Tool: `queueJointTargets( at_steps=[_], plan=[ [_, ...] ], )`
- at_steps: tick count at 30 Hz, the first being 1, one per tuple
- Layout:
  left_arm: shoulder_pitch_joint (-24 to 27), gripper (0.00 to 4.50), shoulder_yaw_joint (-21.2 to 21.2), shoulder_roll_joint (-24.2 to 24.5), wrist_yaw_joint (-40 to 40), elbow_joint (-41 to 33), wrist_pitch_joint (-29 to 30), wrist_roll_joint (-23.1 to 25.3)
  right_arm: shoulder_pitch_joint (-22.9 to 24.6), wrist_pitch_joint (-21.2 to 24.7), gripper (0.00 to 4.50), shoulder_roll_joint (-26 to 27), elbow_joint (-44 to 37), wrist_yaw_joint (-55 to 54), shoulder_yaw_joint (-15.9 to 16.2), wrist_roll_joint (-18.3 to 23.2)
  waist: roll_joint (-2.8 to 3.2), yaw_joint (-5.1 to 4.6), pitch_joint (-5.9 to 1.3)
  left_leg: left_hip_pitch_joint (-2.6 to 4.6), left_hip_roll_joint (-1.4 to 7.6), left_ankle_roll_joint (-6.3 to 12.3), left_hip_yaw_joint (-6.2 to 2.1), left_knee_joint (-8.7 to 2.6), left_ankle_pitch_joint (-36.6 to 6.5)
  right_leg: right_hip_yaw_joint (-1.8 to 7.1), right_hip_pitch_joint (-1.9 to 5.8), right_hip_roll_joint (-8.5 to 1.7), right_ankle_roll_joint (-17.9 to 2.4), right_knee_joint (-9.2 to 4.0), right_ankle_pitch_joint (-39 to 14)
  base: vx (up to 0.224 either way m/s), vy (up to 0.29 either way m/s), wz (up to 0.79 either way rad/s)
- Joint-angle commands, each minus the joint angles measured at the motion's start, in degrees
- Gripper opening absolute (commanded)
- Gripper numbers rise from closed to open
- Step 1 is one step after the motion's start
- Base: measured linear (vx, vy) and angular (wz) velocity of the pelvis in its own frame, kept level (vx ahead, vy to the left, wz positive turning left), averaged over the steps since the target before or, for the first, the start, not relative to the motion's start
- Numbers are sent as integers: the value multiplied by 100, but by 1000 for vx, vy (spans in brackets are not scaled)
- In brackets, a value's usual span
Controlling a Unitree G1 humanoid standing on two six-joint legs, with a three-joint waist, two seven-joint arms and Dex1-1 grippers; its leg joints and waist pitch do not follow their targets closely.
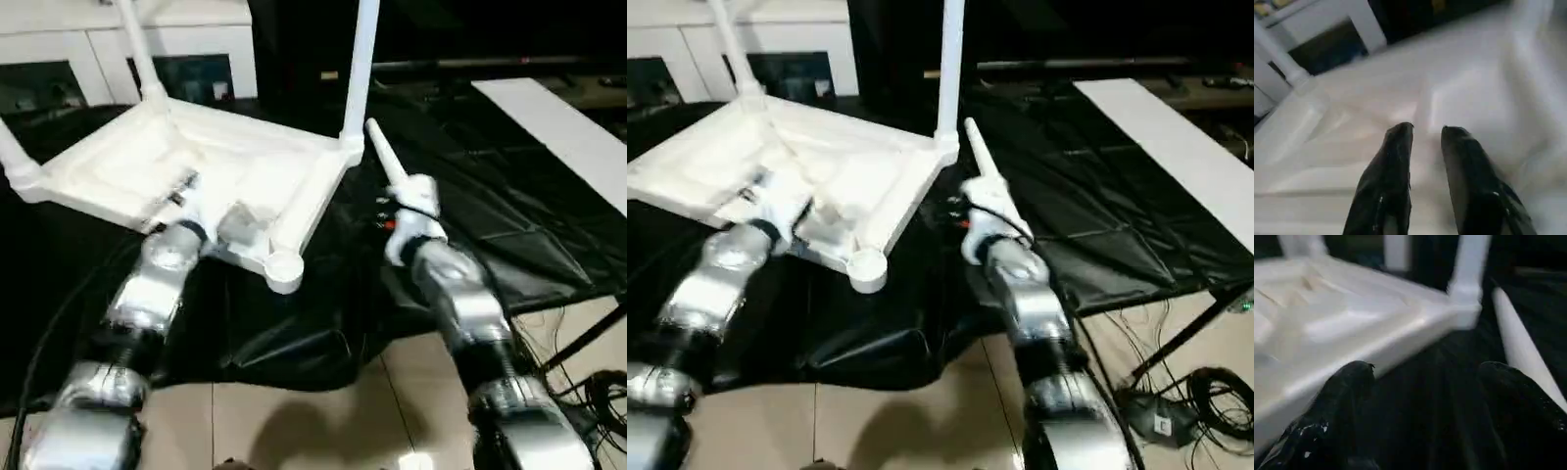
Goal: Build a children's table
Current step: Rotate table base
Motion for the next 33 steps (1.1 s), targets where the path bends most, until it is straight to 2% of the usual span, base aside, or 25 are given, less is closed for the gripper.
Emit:
queueJointTargets(
  at_steps=[1,4,9,11,12,13,15,16,17,18,19,20,21,22,23,24,25,26,27,28,29,30,31,32,33],
  plan=[
    [173,124,284,-149,-5,-476,118,-348,133,88,385,-37,-482,-138,33,-221,91,14,-485,42,-39,71,50,-315,-582,219,364,-260,-1388,-285,509,0,0,0],
    [1520,124,371,-577,616,-1913,-319,-588,970,353,385,-33,-1763,-12,-16,35,0,21,-420,16,28,121,43,-378,-929,229,401,-306,-1119,-352,-160,0,0,0],
    [2611,124,283,-931,815,-2573,-642,-747,1520,846,385,106,-2718,-20,-83,579,-19,-66,-341,52,25,111,70,-437,-1570,252,265,-249,-563,-546,-1593,0,0,0],
    [2729,124,299,-1072,827,-2617,-600,-696,1592,894,385,129,-2781,-35,-51,600,-39,-79,-298,164,20,24,65,-470,-2240,233,210,-233,-282,-634,-2581,0,0,0],
    [2752,124,322,-1189,856,-2620,-517,-673,1619,893,385,141,-2765,-40,-29,594,-27,-124,-224,343,-31,-42,35,-464,-3067,130,142,-198,65,-810,-3830,0,0,0],
    [2740,124,327,-1276,891,-2611,-443,-637,1631,880,385,143,-2734,-65,-11,532,-17,-141,-206,425,-44,-38,28,-455,-3276,79,127,-175,141,-880,-4090,0,0,0],
    [2686,124,270,-1342,944,-2622,-353,-592,1645,901,385,147,-2752,-83,1,469,-8,-235,-127,683,-79,49,4,-418,-3867,-201,116,-50,285,-1105,-4471,0,0,0],
    [2681,124,238,-1350,967,-2640,-324,-582,1658,925,385,145,-2784,-85,6,458,28,-302,-112,679,-42,125,-33,-472,-4024,-368,302,-25,360,-1150,-4220,5,35,-22],
    [2680,124,209,-1356,989,-2661,-299,-574,1671,950,385,144,-2818,-86,10,450,94,-317,-103,661,33,154,-73,-560,-4221,-410,397,-30,326,-1070,-3940,5,35,-22],
    [2680,124,140,-1364,1030,-2688,-281,-604,1698,1013,385,126,-2893,-82,26,468,192,-339,-112,284,387,194,-266,-1088,-5116,-252,930,-126,107,-15,-2359,3,17,-31],
    [2660,124,40,-1358,1038,-2697,-267,-606,1725,1068,385,85,-2947,-74,63,464,127,-287,-112,580,400,280,-224,-1043,-5225,-36,658,-196,-82,-43,-1896,0,0,0],
    [2652,124,7,-1361,1027,-2700,-264,-606,1737,1086,385,65,-2966,-72,80,465,-46,-363,-90,728,183,275,-126,-794,-4940,14,467,-213,-173,-485,-2647,0,0,0],
    [2637,124,-31,-1366,1012,-2703,-248,-596,1752,1110,385,46,-2985,-75,97,471,-80,-334,-115,731,-106,205,-13,-518,-4352,21,400,-302,-188,-839,-3766,101,-28,-1],
    [2628,124,-33,-1405,987,-2725,-218,-503,1776,1144,385,29,-3013,-93,114,504,-225,-216,-120,171,-305,452,-14,-199,-2856,26,761,-620,310,-1010,-5310,125,-17,1],
    [2623,124,-21,-1427,982,-2736,-206,-475,1778,1149,385,21,-3018,-97,124,508,-225,-126,-219,-229,-269,770,-146,-71,-1681,64,1060,-952,489,-1020,-5373,125,-17,1],
    [2620,124,-10,-1443,979,-2744,-198,-463,1778,1151,385,11,-3022,-99,140,499,-130,-139,-298,-203,-246,944,-202,-75,-1210,-56,1066,-938,281,-1020,-4725,116,-21,32],
    [2618,124,-7,-1452,983,-2748,-192,-458,1779,1150,385,4,-3024,-96,149,495,-102,-162,-321,-286,-255,1047,-232,-88,-1034,-153,1116,-862,125,-982,-4304,99,-16,52],
    [2618,124,-7,-1452,983,-2748,-192,-458,1779,1150,385,4,-3024,-96,149,495,-2,-189,-331,-351,-262,1194,-264,-125,-791,-347,1172,-735,-117,-973,-3612,99,-16,52],
    [2616,124,-6,-1450,995,-2756,-183,-450,1778,1151,385,-2,-3028,-85,163,496,91,-170,-339,-289,-260,1242,-282,-158,-760,-425,1189,-675,-260,-982,-3297,137,6,56],
    [2616,124,-16,-1431,1019,-2762,-171,-463,1778,1153,385,-15,-3043,-75,182,487,127,-235,-368,-261,-282,1420,-362,-198,-595,-557,1245,-465,-462,-914,-2517,167,35,66],
    [2614,124,-35,-1399,1045,-2768,-163,-459,1780,1174,385,-31,-3065,-75,200,496,233,-257,-358,-2,-309,1667,-476,-284,-506,-680,1193,-220,-623,-821,-1909,167,35,66],
    [2614,124,-39,-1392,1050,-2770,-160,-466,1778,1167,385,-50,-3066,-73,222,482,268,-399,-407,422,-239,2355,-835,-334,-226,-723,958,102,-685,-488,-1399,221,29,67],
    [2613,124,-37,-1394,1053,-2774,-151,-457,1776,1165,385,-72,-3068,-74,247,476,270,-495,-454,687,-181,2940,-1111,-301,124,-678,734,223,-632,-247,-1257,242,8,72],
    [2613,124,-37,-1394,1053,-2774,-151,-457,1776,1165,385,-72,-3068,-74,247,476,261,-557,-470,1105,119,3810,-1581,-262,383,-400,209,172,-436,222,-1518,242,8,72],
    [2613,124,-36,-1407,1052,-2784,-145,-445,1774,1140,385,-85,-3068,-93,257,472,220,-609,-501,1144,229,4181,-1786,-279,917,-256,74,109,-215,400,-1594,197,-26,67]
  ],
)
